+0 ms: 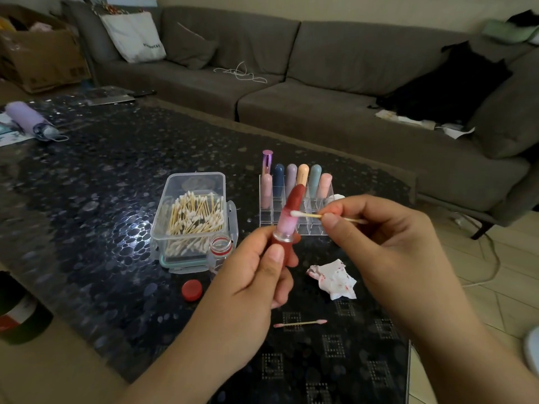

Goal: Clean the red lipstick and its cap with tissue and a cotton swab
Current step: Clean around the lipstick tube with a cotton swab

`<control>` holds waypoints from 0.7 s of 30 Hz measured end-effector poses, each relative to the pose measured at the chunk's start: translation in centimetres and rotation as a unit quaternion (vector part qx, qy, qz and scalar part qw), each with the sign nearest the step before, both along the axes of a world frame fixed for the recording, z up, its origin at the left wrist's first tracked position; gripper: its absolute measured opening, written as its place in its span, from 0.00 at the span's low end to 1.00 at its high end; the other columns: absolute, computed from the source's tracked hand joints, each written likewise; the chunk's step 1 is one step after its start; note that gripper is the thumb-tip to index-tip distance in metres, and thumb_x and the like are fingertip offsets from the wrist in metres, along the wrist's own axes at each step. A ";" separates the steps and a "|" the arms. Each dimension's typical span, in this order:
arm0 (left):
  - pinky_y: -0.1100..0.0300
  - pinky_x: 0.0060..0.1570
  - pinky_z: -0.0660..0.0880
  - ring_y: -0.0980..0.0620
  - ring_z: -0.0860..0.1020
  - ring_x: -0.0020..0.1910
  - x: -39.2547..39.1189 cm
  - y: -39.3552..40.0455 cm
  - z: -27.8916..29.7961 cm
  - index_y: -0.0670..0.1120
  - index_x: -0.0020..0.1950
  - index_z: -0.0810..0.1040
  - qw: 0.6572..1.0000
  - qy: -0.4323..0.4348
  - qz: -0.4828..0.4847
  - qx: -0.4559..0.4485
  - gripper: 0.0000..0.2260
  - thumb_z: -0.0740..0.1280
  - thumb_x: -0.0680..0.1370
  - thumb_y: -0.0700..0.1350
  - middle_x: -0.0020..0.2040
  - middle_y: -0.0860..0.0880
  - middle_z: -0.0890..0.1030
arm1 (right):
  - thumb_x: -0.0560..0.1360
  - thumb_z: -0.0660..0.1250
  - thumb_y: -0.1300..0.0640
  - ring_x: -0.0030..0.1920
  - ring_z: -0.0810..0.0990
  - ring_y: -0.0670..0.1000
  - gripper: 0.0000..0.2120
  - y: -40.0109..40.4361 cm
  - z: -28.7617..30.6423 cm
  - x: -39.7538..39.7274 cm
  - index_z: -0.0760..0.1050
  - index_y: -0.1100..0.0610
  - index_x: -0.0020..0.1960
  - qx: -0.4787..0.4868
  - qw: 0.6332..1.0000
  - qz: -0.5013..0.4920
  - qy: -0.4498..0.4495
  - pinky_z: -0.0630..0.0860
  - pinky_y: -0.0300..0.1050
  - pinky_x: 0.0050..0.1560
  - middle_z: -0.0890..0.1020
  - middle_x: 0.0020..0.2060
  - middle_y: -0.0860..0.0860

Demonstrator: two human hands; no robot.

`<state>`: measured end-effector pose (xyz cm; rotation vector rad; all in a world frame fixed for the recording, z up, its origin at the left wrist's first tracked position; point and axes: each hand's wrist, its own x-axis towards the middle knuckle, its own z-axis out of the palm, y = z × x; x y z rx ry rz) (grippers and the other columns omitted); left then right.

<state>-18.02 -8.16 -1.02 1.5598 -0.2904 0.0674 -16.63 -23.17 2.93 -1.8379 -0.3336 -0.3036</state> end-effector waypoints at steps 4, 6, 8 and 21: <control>0.65 0.29 0.65 0.57 0.64 0.28 0.0 -0.4 0.1 0.53 0.46 0.78 0.989 0.047 -0.058 -0.129 0.12 0.56 0.74 0.50 0.33 0.56 0.72 | 0.70 0.70 0.56 0.31 0.72 0.50 0.04 -0.1 -0.2 0.1 0.82 0.49 0.38 0.017 1.000 0.007 0.008 0.71 0.38 0.33 0.77 0.30 0.59; 0.64 0.30 0.67 0.57 0.64 0.29 -0.1 -0.3 0.2 0.52 0.48 0.79 0.980 0.065 -0.086 -0.170 0.12 0.56 0.74 0.49 0.33 0.55 0.71 | 0.68 0.69 0.52 0.31 0.71 0.51 0.03 0.0 0.0 0.0 0.82 0.49 0.38 0.022 1.000 0.012 0.014 0.71 0.39 0.34 0.77 0.30 0.59; 0.63 0.32 0.68 0.57 0.65 0.31 -0.1 -0.2 0.1 0.51 0.50 0.79 0.972 0.079 -0.100 -0.198 0.12 0.57 0.74 0.49 0.33 0.54 0.70 | 0.65 0.68 0.49 0.31 0.71 0.51 0.07 0.0 0.2 -0.1 0.82 0.50 0.39 0.019 1.000 0.014 0.016 0.70 0.39 0.33 0.76 0.30 0.60; 0.64 0.29 0.69 0.57 0.64 0.27 -0.3 -0.8 0.1 0.52 0.39 0.77 0.964 0.101 -0.071 -0.236 0.05 0.62 0.71 0.49 0.29 0.55 0.68 | 0.68 0.69 0.52 0.32 0.72 0.52 0.04 0.0 -0.4 0.3 0.82 0.50 0.39 0.042 0.999 0.012 0.022 0.70 0.40 0.33 0.78 0.32 0.62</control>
